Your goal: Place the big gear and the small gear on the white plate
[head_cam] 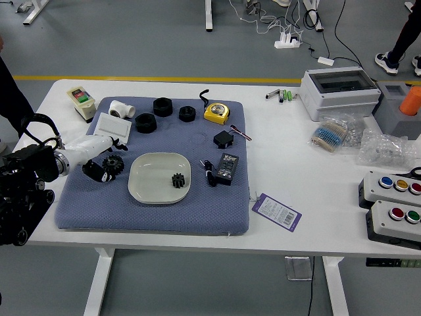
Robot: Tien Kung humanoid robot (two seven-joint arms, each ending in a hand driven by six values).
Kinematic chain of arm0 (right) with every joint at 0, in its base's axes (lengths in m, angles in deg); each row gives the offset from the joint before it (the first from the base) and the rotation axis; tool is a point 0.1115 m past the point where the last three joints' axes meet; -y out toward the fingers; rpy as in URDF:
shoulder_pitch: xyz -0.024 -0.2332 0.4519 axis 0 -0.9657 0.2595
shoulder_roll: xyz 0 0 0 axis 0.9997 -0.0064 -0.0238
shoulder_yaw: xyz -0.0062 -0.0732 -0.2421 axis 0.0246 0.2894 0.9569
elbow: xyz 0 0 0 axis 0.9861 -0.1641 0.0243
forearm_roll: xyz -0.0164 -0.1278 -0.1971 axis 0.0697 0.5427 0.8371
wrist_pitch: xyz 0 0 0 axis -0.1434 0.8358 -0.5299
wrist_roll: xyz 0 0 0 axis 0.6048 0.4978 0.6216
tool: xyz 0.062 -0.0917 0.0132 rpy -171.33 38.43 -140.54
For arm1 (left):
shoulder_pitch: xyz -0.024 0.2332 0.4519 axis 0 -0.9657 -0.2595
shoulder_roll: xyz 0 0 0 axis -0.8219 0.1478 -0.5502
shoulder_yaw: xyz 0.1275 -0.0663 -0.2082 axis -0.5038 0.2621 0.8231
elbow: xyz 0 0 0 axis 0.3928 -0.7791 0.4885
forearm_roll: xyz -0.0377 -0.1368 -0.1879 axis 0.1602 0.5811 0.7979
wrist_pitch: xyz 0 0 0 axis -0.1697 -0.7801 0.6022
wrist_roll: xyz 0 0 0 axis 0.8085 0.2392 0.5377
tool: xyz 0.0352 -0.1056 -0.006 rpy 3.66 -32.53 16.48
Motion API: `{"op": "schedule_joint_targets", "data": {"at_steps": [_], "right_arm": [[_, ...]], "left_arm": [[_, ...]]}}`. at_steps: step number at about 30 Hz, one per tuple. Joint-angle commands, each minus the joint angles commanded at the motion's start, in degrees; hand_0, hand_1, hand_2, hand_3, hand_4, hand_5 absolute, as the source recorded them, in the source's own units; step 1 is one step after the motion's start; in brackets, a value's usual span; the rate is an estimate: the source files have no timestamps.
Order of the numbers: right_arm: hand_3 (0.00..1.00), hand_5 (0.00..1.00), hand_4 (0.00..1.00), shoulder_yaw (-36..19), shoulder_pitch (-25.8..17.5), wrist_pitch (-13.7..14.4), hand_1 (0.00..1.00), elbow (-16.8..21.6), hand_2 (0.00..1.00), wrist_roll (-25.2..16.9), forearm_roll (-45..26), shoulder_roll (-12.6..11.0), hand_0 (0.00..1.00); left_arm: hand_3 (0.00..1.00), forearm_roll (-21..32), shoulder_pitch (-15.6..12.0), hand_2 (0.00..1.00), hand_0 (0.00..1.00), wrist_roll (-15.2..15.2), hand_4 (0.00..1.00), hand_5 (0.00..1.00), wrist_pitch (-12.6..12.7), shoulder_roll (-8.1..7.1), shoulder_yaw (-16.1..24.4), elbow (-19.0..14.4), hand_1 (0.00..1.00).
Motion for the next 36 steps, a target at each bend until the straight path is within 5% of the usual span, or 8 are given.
{"op": "schedule_joint_targets", "data": {"at_steps": [13, 14, 19, 20, 36], "right_arm": [[0.566, 0.655, 0.795, 0.3, 0.1, 0.0, 0.714, 0.0, 0.75, 0.0, -0.1, 0.0, 0.711], [0.566, 0.655, 0.795, 0.3, 0.1, 0.0, 0.714, 0.0, 0.75, 0.0, -0.1, 0.0, 0.711], [0.566, 0.655, 0.795, 0.3, 0.2, 0.0, 0.714, 0.0, 0.75, 0.0, -0.1, 0.0, 0.711], [0.566, 0.655, 0.795, 0.3, 0.2, 0.0, 0.714, 0.0, 0.75, 0.0, -0.1, 0.0, 0.711], [0.566, 0.654, 0.796, 0.5, 0.0, 0.0, 0.714, 0.0, 0.75, 0.0, -0.3, 0.1, 0.711]], "left_arm": [[0.795, 0.0, 0.9, 0.781, 0.624, 0.0, 0.752, 0.002, -0.7, 1.34, 0.7, 3.1, 0.727], [0.628, 0.0, 0.9, 0.725, 0.534, 0.0, 0.601, 0.002, -0.7, 1.35, 0.7, 3.1, 0.656], [0.628, 0.0, 1.1, 0.725, 0.534, -0.1, 0.601, 0.002, -0.5, 1.51, 0.4, 3.4, 0.656], [0.564, 0.0, 1.1, 0.584, 0.488, -0.1, 0.455, 0.002, -0.5, 1.53, 0.4, 3.6, 0.515], [0.501, 0.0, 0.8, 0.472, 0.391, 0.1, 0.325, 0.002, -0.3, 0.87, 0.2, 1.9, 0.418]]}}
